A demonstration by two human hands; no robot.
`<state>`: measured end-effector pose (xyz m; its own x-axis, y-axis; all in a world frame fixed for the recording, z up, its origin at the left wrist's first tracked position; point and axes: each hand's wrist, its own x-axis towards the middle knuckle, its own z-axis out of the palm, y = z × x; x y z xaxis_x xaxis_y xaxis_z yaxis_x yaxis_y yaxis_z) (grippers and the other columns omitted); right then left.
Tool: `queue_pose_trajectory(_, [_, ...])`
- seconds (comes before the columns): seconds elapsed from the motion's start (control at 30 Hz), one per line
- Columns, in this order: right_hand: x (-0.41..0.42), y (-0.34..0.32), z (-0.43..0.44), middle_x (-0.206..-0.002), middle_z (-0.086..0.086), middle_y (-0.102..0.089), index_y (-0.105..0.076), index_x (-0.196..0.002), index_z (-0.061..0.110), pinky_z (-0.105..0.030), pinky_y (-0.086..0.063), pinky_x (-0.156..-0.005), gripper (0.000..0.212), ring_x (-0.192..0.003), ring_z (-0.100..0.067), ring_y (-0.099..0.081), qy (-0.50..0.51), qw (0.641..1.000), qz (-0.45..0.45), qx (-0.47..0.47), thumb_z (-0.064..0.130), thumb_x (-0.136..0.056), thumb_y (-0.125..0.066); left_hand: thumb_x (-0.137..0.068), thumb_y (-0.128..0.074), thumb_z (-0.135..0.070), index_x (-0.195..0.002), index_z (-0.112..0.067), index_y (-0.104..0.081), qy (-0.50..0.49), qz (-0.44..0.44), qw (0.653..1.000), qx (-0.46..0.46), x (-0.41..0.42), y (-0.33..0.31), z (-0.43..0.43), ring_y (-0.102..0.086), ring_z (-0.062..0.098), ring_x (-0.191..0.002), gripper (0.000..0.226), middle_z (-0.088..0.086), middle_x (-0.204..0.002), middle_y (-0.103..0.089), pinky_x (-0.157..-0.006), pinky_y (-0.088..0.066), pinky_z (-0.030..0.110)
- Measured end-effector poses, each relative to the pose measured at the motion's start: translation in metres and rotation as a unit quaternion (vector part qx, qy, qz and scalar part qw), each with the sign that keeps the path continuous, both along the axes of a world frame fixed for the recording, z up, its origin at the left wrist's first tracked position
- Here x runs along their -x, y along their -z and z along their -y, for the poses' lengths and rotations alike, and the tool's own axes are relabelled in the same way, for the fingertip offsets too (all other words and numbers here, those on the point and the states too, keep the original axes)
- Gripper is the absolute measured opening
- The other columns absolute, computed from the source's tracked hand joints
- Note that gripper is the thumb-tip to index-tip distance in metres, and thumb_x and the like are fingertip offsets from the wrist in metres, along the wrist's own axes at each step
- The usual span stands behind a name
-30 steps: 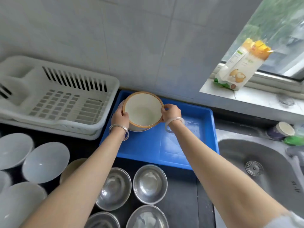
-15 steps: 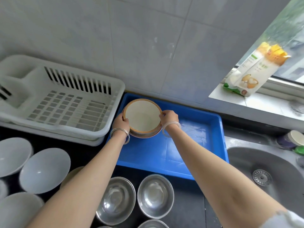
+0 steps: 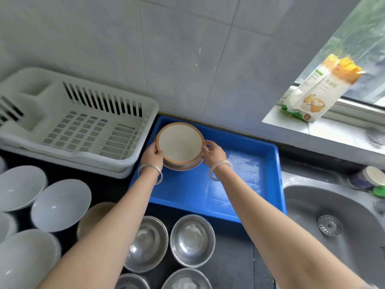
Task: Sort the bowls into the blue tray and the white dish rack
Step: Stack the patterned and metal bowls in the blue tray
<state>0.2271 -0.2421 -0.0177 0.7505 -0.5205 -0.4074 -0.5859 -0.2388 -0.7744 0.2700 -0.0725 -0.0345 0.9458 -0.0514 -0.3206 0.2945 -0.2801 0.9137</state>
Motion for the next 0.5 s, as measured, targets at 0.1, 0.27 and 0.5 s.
queue_pose_trajectory(0.1, [0.019,-0.011,0.0,-0.123,-0.007,-0.062,-0.051,-0.128,0.019,-0.046,-0.05,-0.095,0.037,-0.108,-0.025,-0.06,-0.019,1.0,0.025,-0.001,0.026,-0.091,-0.045,-0.093,-0.045,-0.01,-0.125,-0.011,-0.055,0.001,-0.001,1.0,0.022,0.019,-0.011,-0.006,-0.052,0.023,-0.122,0.034,0.004,-0.129,-0.059,-0.095,-0.04,0.029])
queue_pose_trajectory(0.27, [0.079,-0.023,-0.005,-0.111,-0.005,-0.065,-0.06,-0.113,0.02,-0.046,-0.051,-0.09,0.026,-0.101,-0.026,-0.063,-0.051,0.997,0.062,-0.01,0.027,-0.093,-0.045,-0.09,-0.051,-0.002,-0.132,-0.005,-0.046,0.013,-0.025,0.999,0.022,0.077,-0.031,-0.023,-0.049,0.022,-0.125,0.043,0.012,-0.136,-0.051,-0.097,-0.038,0.024])
queue_pose_trajectory(0.5, [0.193,0.005,-0.021,-0.099,0.0,-0.065,-0.061,-0.098,0.025,-0.033,-0.054,-0.075,0.013,-0.08,-0.013,-0.066,-0.034,0.996,0.042,-0.064,0.021,-0.092,-0.05,-0.083,-0.058,0.005,-0.116,0.001,-0.057,0.008,-0.094,0.995,0.02,0.194,-0.027,-0.052,-0.059,0.02,-0.102,0.033,0.019,-0.117,-0.063,-0.09,-0.043,0.025])
